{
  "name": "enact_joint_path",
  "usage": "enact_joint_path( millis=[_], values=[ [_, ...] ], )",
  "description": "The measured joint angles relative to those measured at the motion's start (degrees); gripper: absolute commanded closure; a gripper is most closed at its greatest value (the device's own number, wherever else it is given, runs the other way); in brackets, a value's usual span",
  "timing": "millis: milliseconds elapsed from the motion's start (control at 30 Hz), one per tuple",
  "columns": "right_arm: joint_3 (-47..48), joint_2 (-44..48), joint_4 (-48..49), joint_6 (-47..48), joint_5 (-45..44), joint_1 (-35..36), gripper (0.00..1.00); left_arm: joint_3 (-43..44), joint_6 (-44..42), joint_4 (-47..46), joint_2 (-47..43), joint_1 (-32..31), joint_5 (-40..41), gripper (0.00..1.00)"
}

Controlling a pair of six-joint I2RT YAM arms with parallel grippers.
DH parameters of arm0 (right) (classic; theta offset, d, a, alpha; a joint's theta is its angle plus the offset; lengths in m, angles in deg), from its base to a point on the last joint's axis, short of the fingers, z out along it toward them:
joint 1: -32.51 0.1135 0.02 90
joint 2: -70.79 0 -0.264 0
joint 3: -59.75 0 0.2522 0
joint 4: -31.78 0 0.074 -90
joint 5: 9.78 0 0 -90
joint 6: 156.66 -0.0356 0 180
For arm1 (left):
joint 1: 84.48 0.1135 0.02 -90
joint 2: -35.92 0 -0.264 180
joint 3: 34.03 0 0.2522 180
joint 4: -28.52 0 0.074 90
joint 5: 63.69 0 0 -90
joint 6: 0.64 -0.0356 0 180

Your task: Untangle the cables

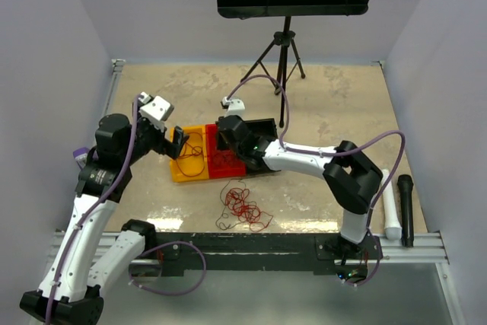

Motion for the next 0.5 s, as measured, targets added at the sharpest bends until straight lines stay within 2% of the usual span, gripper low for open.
enact_joint_path(
  millis=[267, 300, 400, 500],
  values=[
    [2.2, -6.3, -3.8, -1.8, -2.8, -0.3, 0.98, 0.0, 0.5, -1.1, 1.0, 0.0, 0.0, 0.00],
    [3.2, -7.3, -4.5, -1.8, -2.8, -0.4, 0.87, 0.0, 0.5, -1.3, 1.0, 0.0, -0.1, 0.00],
    [5.9, -8.8, -6.3, -1.6, -2.8, -0.7, 0.63, 0.1, 0.5, -1.5, 1.6, 0.0, -0.3, 0.00],
    [6.4, -7.3, -6.9, -1.1, -2.6, -0.8, 0.44, 0.1, 0.5, -1.4, 2.6, 0.0, -0.6, 0.00]
  ],
)
